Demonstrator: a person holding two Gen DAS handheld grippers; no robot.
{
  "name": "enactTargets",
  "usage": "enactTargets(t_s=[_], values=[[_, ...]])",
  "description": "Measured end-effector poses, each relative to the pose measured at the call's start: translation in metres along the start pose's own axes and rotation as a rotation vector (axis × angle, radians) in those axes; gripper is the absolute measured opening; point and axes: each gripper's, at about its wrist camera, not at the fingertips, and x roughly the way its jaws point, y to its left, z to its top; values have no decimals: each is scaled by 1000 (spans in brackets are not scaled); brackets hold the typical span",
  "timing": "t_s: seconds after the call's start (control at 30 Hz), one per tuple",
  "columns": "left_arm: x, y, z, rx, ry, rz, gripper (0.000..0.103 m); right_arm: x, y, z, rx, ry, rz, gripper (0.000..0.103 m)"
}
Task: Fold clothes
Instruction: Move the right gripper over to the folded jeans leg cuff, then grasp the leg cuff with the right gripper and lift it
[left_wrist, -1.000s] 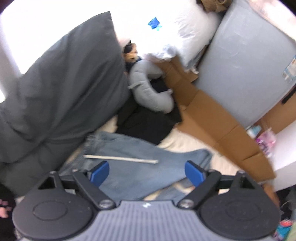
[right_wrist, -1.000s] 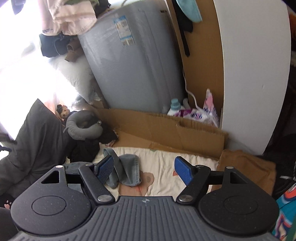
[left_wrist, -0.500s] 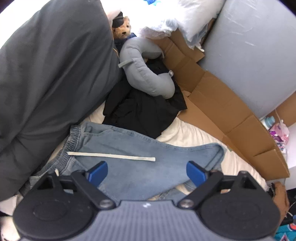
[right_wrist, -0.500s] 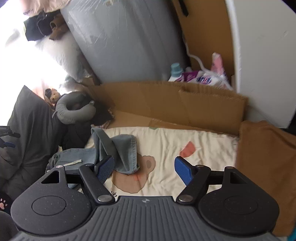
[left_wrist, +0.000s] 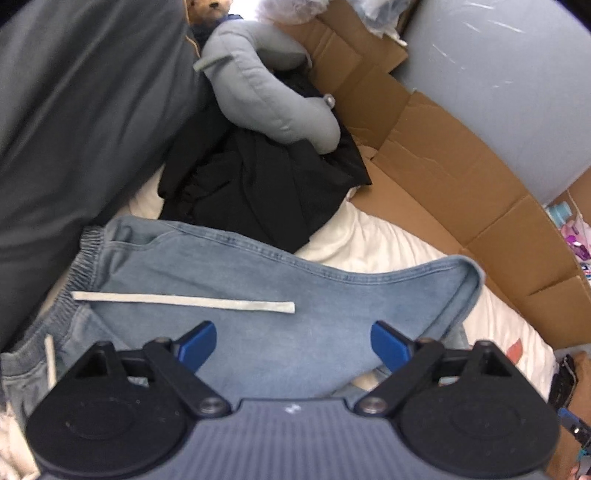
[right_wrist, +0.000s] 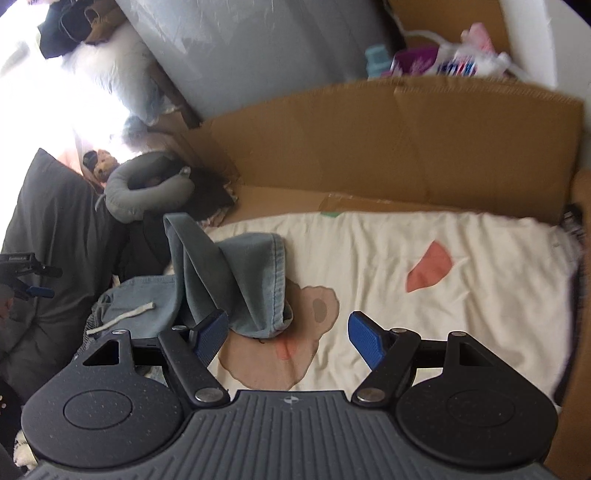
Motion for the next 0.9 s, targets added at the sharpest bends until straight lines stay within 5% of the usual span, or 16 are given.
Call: enactTargets(t_s=[0.23,0.53,0.7,0.9], values=[[38,-1,-5,35,-59,-13,91,81,-20,-13,-3,54,55,77],[100,2,-19,72,-25,-24,90,164,-19,-34,45,93,147,77],[136,8,-35,67,39,-11,79,192,-26,-35,135,89,194,77],[153,15,-48,65,81,17,78,220,-25,-35,202,115,225,73]])
